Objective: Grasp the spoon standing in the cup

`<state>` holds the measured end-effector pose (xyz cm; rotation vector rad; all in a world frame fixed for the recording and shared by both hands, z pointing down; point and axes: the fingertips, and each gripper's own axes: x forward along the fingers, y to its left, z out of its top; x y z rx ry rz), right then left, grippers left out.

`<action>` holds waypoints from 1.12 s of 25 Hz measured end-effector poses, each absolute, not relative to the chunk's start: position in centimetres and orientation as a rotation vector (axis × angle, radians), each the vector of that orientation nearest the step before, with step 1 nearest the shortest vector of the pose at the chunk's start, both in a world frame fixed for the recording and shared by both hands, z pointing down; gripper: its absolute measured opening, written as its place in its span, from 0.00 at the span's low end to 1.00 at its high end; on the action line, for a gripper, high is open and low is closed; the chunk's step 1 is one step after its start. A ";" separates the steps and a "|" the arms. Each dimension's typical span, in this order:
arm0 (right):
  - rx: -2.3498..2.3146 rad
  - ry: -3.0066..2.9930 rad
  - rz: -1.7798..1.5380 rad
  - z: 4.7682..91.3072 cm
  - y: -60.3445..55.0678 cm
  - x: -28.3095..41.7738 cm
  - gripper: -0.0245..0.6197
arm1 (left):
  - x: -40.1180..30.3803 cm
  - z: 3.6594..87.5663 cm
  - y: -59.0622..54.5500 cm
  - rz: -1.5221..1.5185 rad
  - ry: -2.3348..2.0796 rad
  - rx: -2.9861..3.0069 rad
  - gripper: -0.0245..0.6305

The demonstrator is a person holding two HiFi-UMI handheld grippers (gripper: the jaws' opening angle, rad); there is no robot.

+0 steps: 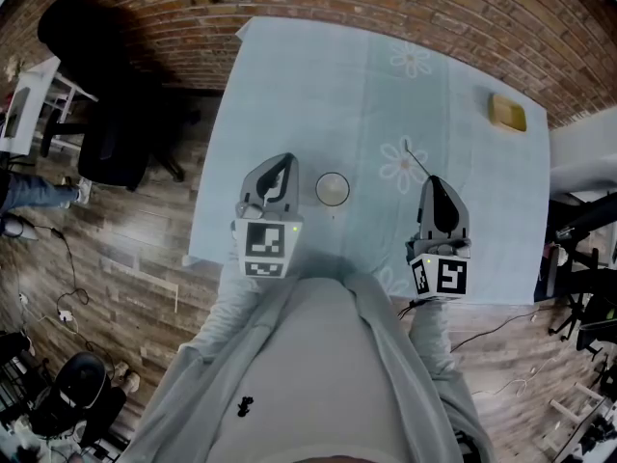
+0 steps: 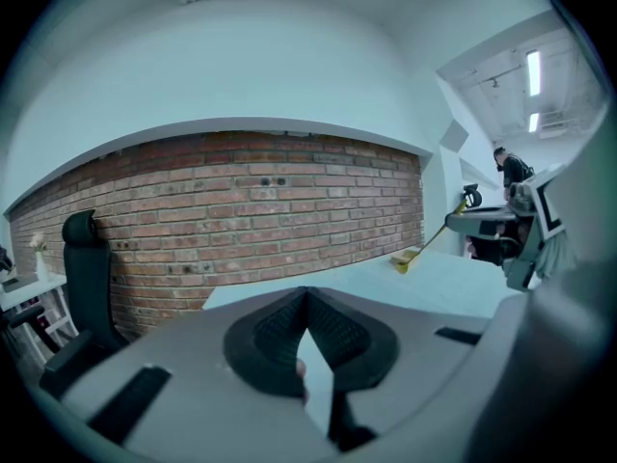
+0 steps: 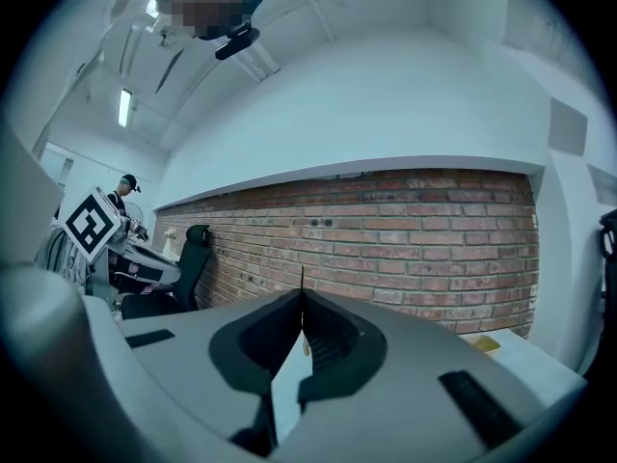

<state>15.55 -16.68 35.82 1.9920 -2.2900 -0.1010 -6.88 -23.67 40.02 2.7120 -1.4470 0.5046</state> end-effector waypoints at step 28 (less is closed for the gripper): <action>1.939 -2.330 -0.066 36.2 -17.1 14.9 0.07 | -6.7 40.1 -24.0 0.510 -1.451 2.714 0.06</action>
